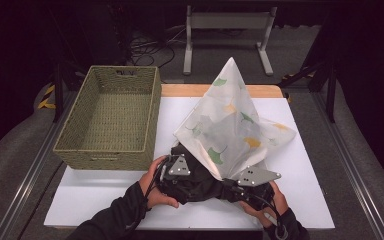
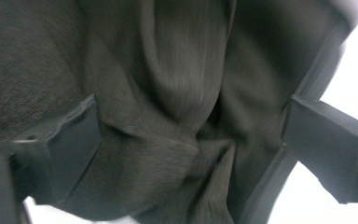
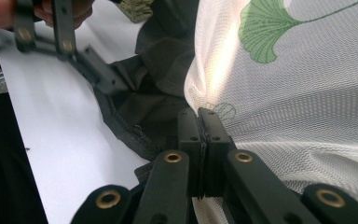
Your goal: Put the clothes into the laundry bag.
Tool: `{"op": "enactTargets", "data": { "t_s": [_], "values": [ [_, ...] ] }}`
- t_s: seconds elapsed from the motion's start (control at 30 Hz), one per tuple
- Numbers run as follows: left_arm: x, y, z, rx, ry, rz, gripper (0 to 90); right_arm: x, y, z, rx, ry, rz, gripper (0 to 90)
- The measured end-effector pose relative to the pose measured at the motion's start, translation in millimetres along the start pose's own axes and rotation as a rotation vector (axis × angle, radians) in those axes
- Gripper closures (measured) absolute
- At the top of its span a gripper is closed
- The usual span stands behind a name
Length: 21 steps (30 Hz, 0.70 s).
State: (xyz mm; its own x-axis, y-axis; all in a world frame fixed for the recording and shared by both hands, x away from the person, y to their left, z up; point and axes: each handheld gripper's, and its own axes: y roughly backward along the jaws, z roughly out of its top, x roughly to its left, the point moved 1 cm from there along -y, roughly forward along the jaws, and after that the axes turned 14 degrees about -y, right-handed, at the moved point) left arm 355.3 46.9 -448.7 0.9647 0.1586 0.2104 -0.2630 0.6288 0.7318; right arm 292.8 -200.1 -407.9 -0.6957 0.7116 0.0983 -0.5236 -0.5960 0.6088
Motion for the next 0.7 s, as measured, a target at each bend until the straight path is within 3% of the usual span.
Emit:
{"op": "enactTargets", "data": {
  "t_s": [0.07, 0.13, 0.2, 0.3, 0.33, 0.37, 0.43, 0.5, 0.63, 0.67, 0.7],
  "values": [
    [-1.1, -9.5, -0.8, 0.051, -0.006, 0.02, 4.1, 0.6, -2.4, 0.3, 0.004, 0.001, -0.001, 89.5],
    [-1.5, -18.9, -1.5, 0.1, -0.014, 0.067, 5.9, 2.8, -4.5, 0.1, 0.01, 0.021, -0.018, 89.4],
    [3.9, -21.1, -3.0, 0.073, 0.026, 0.066, 7.6, 3.9, -6.9, -0.5, 0.015, 0.037, -0.035, 89.3],
    [6.4, -21.1, -3.5, 0.064, 0.039, 0.082, 21.2, 3.8, -10.9, -1.5, 0.025, 0.056, -0.051, 89.3],
    [7.5, -20.5, -3.4, 0.056, 0.033, 0.085, 21.2, 3.7, -12.9, -1.9, 0.029, 0.058, -0.051, 89.2],
    [8.2, -19.9, -3.8, 0.045, 0.033, 0.088, 27.0, 3.6, -13.8, -1.8, 0.029, 0.057, -0.052, 89.2],
    [10.5, -17.7, -5.2, 0.044, 0.024, 0.134, 47.7, 3.3, -14.4, -0.8, 0.026, 0.05, -0.046, 89.3],
    [13.4, -16.6, -7.6, 0.035, 0.02, 0.142, 61.0, 3.1, -14.8, 0.3, 0.025, 0.049, -0.045, 89.3],
    [15.3, -13.5, -8.9, -0.002, 0.024, 0.134, 76.0, 3.4, -18.7, 3.2, 0.022, 0.048, -0.044, 89.3],
    [15.4, -12.2, -8.9, -0.043, 0.054, 0.125, 77.6, 3.4, -19.2, 4.8, 0.017, 0.049, -0.042, 89.3],
    [15.8, -10.1, -8.4, -0.073, 0.058, 0.102, 78.4, 3.7, -19.6, 7.8, 0.004, 0.043, -0.033, 89.3]
  ]
}}
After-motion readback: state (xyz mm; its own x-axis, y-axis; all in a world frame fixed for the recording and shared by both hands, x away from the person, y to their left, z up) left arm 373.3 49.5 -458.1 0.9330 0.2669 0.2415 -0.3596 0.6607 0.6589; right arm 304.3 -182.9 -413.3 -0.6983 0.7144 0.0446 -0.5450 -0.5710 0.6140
